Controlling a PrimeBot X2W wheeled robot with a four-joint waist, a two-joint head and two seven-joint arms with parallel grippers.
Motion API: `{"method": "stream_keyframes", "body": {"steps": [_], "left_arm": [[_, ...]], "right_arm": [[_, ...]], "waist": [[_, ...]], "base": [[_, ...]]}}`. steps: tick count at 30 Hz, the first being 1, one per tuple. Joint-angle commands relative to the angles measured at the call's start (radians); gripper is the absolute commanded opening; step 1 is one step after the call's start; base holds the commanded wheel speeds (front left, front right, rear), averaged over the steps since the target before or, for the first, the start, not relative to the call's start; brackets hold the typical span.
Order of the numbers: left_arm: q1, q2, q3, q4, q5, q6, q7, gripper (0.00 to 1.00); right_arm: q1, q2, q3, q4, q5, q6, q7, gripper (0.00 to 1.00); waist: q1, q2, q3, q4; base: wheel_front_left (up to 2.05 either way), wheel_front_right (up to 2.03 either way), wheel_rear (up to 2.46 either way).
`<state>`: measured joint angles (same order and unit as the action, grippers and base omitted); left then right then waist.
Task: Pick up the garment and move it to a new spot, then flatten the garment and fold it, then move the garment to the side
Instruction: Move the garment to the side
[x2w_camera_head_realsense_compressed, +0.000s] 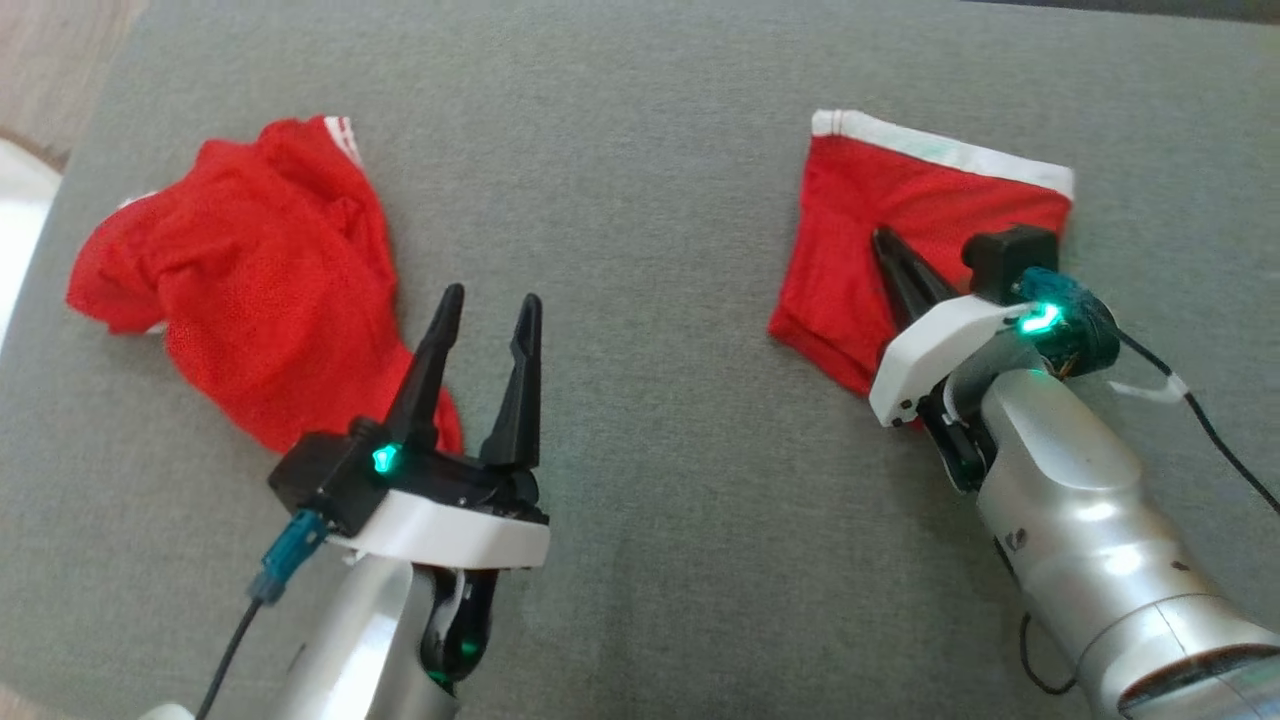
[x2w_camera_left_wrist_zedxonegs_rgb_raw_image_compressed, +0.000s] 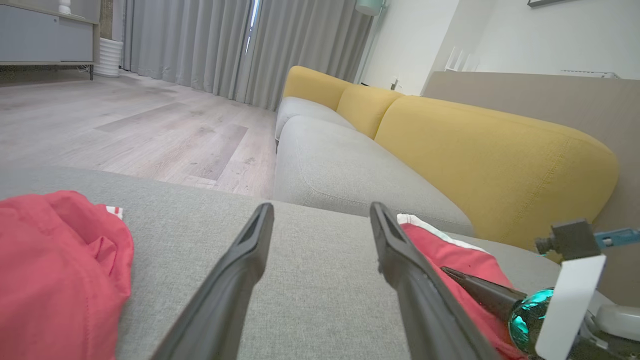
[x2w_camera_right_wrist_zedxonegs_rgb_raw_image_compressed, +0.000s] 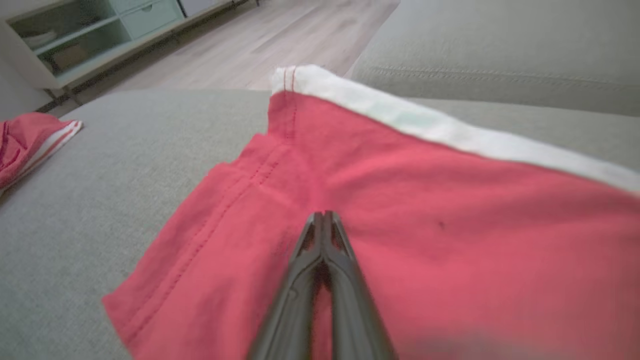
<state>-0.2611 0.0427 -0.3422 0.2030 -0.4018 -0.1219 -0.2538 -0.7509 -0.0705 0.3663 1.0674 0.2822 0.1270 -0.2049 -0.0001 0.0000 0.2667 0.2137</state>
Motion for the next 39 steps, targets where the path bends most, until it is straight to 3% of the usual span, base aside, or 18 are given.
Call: {"method": "stream_keyframes", "body": {"steps": [1, 6, 14, 20, 21, 22, 23, 29, 39], "left_arm": [[-0.016, 0.008, 0.041, -0.030, 0.008, 0.008, -0.008, 1.00], [-0.006, 0.008, 0.067, -0.035, 0.016, 0.006, -0.008, 1.00], [0.012, 0.008, 0.094, -0.038, 0.034, 0.002, -0.008, 1.00], [0.033, 0.008, 0.109, -0.035, 0.049, -0.001, -0.008, 1.00], [0.037, 0.008, 0.109, -0.034, 0.052, -0.002, -0.008, 1.00], [0.040, 0.008, 0.109, -0.032, 0.056, -0.002, -0.008, 1.00], [0.044, 0.008, 0.110, -0.030, 0.059, -0.003, -0.008, 1.00], [0.063, 0.008, 0.117, -0.023, 0.065, -0.005, -0.008, 1.00], [0.068, 0.008, 0.112, -0.025, 0.063, -0.007, -0.008, 1.00]], "right_arm": [[-0.022, 0.020, 0.011, -0.023, 0.008, 0.004, -0.021, 0.00], [-0.001, 0.018, -0.061, -0.088, -0.013, 0.004, -0.055, 0.00], [0.226, 0.011, -0.262, -0.438, -0.133, 0.004, -0.057, 0.00], [0.387, 0.019, -0.351, -0.615, -0.138, 0.004, -0.057, 0.00], [0.409, 0.020, -0.360, -0.638, -0.125, 0.004, -0.057, 0.11], [0.430, 0.020, -0.369, -0.662, -0.117, 0.004, -0.057, 0.89], [0.451, 0.020, -0.372, -0.683, -0.108, 0.004, -0.057, 1.00], [0.538, 0.020, -0.365, -0.746, -0.088, 0.004, -0.057, 1.00], [0.550, 0.020, -0.370, -0.755, -0.090, 0.004, -0.057, 1.00]], "waist": [[0.0001, 0.0000, -0.012, -0.017], [0.0001, 0.0000, -0.042, -0.068], [0.0001, 0.0000, -0.086, -0.152], [0.0001, 0.0000, -0.115, -0.201], [0.0001, 0.0000, -0.118, -0.207], [0.0001, 0.0000, -0.122, -0.213], [0.0001, 0.0000, -0.126, -0.218], [0.0001, 0.0000, -0.142, -0.240], [0.0001, 0.0000, -0.142, -0.237]], "base": [[0.00, 0.00, 0.00], [0.00, 0.00, 0.00], [0.00, 0.00, 0.00], [0.00, 0.00, 0.00], [0.00, 0.00, 0.00], [0.00, 0.00, 0.00], [0.00, 0.00, 0.00], [0.00, 0.00, 0.00], [0.00, 0.00, 0.00]]}}
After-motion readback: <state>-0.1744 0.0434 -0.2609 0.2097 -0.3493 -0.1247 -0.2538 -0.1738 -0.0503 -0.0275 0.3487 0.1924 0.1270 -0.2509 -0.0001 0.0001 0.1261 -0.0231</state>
